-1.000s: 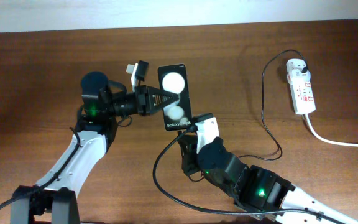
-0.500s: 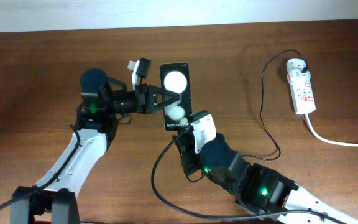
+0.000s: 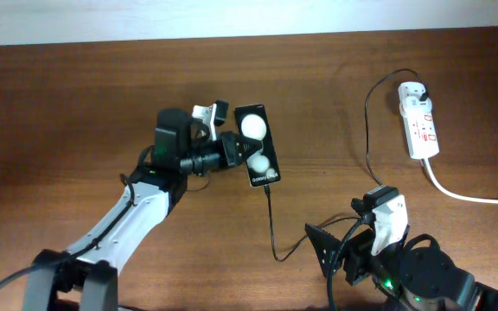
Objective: Plug charger to phone and switch on socket
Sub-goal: 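Lower the phone onto the table with the left gripper and release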
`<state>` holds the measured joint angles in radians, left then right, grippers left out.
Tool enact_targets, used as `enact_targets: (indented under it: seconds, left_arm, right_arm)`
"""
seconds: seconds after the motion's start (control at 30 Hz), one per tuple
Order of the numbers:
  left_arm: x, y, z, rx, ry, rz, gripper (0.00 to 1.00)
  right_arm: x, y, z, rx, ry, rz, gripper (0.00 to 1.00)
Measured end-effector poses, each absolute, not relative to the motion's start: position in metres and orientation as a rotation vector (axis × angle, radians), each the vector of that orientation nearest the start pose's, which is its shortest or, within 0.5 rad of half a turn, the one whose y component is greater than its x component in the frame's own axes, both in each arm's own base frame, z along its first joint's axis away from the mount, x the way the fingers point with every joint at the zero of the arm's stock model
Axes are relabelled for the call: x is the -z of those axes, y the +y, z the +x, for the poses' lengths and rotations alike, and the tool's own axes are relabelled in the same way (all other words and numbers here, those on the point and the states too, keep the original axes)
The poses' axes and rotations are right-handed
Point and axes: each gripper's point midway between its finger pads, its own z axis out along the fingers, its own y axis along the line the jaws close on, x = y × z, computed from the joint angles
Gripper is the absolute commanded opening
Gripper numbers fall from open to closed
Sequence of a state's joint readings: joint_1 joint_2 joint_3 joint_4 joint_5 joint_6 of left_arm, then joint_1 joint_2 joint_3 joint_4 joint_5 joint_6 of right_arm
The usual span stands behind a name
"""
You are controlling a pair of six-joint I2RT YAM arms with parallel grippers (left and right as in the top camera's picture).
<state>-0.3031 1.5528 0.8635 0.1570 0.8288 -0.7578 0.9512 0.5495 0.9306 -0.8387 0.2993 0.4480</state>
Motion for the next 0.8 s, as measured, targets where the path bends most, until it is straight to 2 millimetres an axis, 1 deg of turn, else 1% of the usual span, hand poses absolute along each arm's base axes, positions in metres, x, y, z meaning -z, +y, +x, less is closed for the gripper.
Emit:
enact_targets:
  seconds: [0.1,0.13,0.17,0.2,0.23,0.27,0.3,0.4,0.43,0.5,0.57,0.63,0.7,0.77,0.8]
  left_arm:
    - [-0.138,-0.239,0.362,1.384,2.329,0.014,0.0]
    - [-0.106,-0.239,0.368,1.345,2.396,-0.01,0.0]
    - [-0.09,-0.24,0.373,1.335,2.434,-0.008,0.0]
    - [-0.082,-0.245,0.382,1.337,2.455,0.009,0.0]
    - [-0.079,-0.251,0.394,1.338,2.485,0.028,0.0]
    - [-0.075,-0.253,0.401,1.331,2.532,0.032,0.0]
    - [-0.069,-0.259,0.416,1.318,2.575,0.076,0.0]
    - [-0.056,-0.271,0.431,1.358,2.591,0.168,0.02]
    - [-0.045,-0.271,0.43,1.366,2.615,0.168,0.04]
    - [-0.034,-0.271,0.426,1.371,2.647,0.158,0.08]
    - [-0.035,-0.271,0.427,1.37,2.636,0.172,0.09]
    - [-0.028,-0.269,0.426,1.317,2.669,0.155,0.14]
    - [-0.023,-0.273,0.423,1.272,2.686,0.164,0.18]
    - [-0.017,-0.282,0.417,1.208,2.715,0.187,0.24]
    - [-0.013,-0.284,0.414,1.172,2.734,0.193,0.31]
  right_arm:
    - [-0.293,0.145,0.165,-0.584,2.031,-0.323,0.99]
    - [-0.293,0.145,0.165,-0.584,2.031,-0.323,0.99]
    - [-0.293,0.145,0.165,-0.584,2.031,-0.323,0.99]
    - [-0.293,0.145,0.165,-0.584,2.031,-0.323,0.99]
    - [-0.293,0.144,0.165,-0.584,2.031,-0.323,0.99]
    - [-0.293,0.144,0.165,-0.583,2.032,-0.323,0.99]
    - [-0.293,0.144,0.165,-0.584,2.031,-0.323,0.99]
    - [-0.293,0.144,0.166,-0.581,2.03,-0.32,0.99]
    - [-0.293,0.144,0.166,-0.58,2.03,-0.32,0.99]
    - [-0.293,0.144,0.166,-0.578,2.029,-0.317,0.99]
    - [-0.293,0.144,0.166,-0.578,2.029,-0.318,0.99]
    - [-0.293,0.144,0.166,-0.58,2.03,-0.314,0.99]
    - [-0.293,0.144,0.166,-0.591,2.035,-0.296,0.99]
    - [-0.291,0.143,0.166,-0.589,2.043,-0.294,0.99]
    - [-0.289,0.142,0.165,-0.583,2.051,-0.296,0.99]
